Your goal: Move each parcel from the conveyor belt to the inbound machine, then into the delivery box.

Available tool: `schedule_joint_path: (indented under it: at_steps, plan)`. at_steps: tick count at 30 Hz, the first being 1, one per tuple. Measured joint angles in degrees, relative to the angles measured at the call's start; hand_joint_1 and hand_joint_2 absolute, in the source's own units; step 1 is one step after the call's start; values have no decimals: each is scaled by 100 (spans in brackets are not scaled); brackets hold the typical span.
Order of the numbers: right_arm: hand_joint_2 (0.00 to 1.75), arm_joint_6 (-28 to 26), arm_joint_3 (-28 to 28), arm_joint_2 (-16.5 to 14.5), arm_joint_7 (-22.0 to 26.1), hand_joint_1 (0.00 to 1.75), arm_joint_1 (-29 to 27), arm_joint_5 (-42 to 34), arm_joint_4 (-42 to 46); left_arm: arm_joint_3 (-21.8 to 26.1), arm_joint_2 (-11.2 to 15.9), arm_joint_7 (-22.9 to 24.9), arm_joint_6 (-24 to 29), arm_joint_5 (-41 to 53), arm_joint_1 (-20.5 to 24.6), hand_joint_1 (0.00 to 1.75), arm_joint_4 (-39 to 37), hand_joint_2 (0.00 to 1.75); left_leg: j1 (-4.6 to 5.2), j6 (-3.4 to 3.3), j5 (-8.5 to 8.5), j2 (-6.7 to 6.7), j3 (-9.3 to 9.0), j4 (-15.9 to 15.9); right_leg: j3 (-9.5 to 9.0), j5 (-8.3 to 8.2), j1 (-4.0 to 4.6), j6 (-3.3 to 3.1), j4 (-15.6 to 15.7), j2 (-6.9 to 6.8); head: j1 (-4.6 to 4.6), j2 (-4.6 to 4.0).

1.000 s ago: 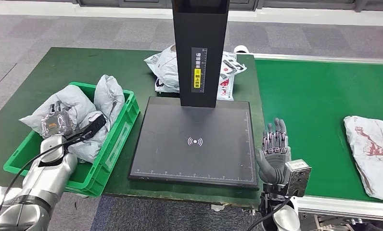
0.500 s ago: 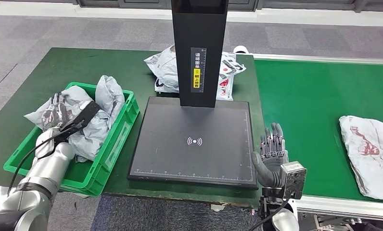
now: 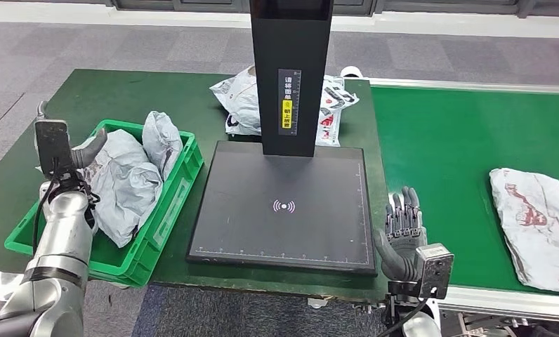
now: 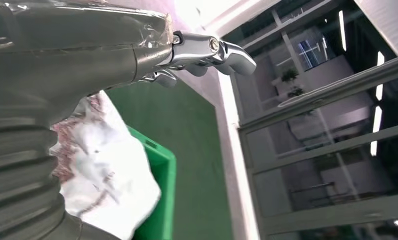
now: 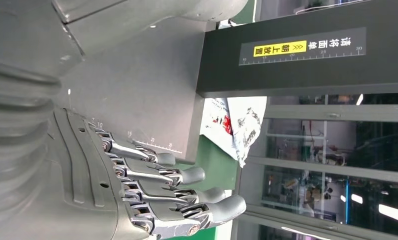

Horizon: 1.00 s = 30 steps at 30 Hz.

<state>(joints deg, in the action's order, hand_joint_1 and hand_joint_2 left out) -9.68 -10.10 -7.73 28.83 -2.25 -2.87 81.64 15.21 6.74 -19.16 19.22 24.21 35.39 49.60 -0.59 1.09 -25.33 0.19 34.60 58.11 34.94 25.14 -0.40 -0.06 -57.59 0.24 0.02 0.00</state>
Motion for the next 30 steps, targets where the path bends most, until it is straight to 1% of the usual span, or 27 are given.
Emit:
schedule_joint_path:
  at_steps: [5,7,9,13,15,16,18,21,22,24,25,28,30]
  plan:
    - [175,-12,22,43,0,0,112,-52,-76,-3,-31,-166,-598,-1377,-81,0,277,175,0,1,1,1,-2,0,1,0,0,0,-1,1,-1,0]
    - [175,-43,85,59,-6,0,156,-29,-120,-87,-49,-186,-796,-1653,-130,0,381,175,0,1,1,-2,-2,1,0,0,0,0,-1,-2,0,0]
    - [175,-76,162,69,-47,0,194,50,-165,-247,-79,-166,-849,-1667,-169,0,436,175,0,1,1,-7,-1,1,-3,0,-1,0,-1,-6,0,0]
    - [175,-103,285,79,-125,0,260,186,-253,-592,-132,-87,-665,-1417,-216,0,437,175,2,0,0,-6,-1,1,-3,0,-2,0,0,-7,0,0]
    - [175,-103,334,80,-153,0,281,234,-292,-696,-163,-103,-706,-1487,-219,0,419,175,3,0,0,-5,-1,1,-2,0,-2,0,0,-6,0,0]
    - [175,-104,366,80,-172,0,298,275,-313,-728,-187,-137,-802,-1598,-223,0,409,175,3,0,0,-5,-1,1,-1,0,-3,0,0,-5,0,0]
    - [175,-131,451,90,-203,0,360,396,-373,-795,-272,-301,-1195,-1923,-252,0,417,175,3,0,0,-6,-1,1,-1,0,-3,0,0,-6,0,0]
    - [175,-269,612,131,-232,0,562,637,-587,-1004,-493,-653,-1904,-2301,-370,0,533,175,4,-1,0,-8,-1,2,-4,-1,-5,1,0,-9,0,0]
    - [175,-344,668,151,-237,0,648,731,-689,-1103,-588,-756,-2068,-2375,-422,0,578,175,5,-1,0,-9,-1,2,-5,-1,-7,1,1,-9,0,0]
    - [175,-612,783,194,-236,0,829,1009,-941,-1370,-812,-983,-2250,-2450,-537,0,648,175,6,-4,0,-11,-1,4,-6,-3,-13,5,3,-11,0,0]
    - [175,-832,837,216,-236,0,914,1206,-1071,-1518,-931,-1092,-2279,-2459,-594,0,666,175,9,-6,0,-13,-1,5,-6,-4,-17,8,3,-11,0,0]
    - [175,-1827,1010,297,-279,0,1164,2068,-1527,-2050,-1316,-1398,-2277,-2480,-754,0,667,175,18,-19,-4,-18,1,8,-7,-5,-25,18,5,-13,0,0]
    - [175,-2444,1156,374,-375,0,1329,2704,-1887,-2438,-1567,-1626,-2076,-2334,-821,0,603,175,21,-26,-7,-19,2,9,-7,-5,-29,22,6,-15,0,0]
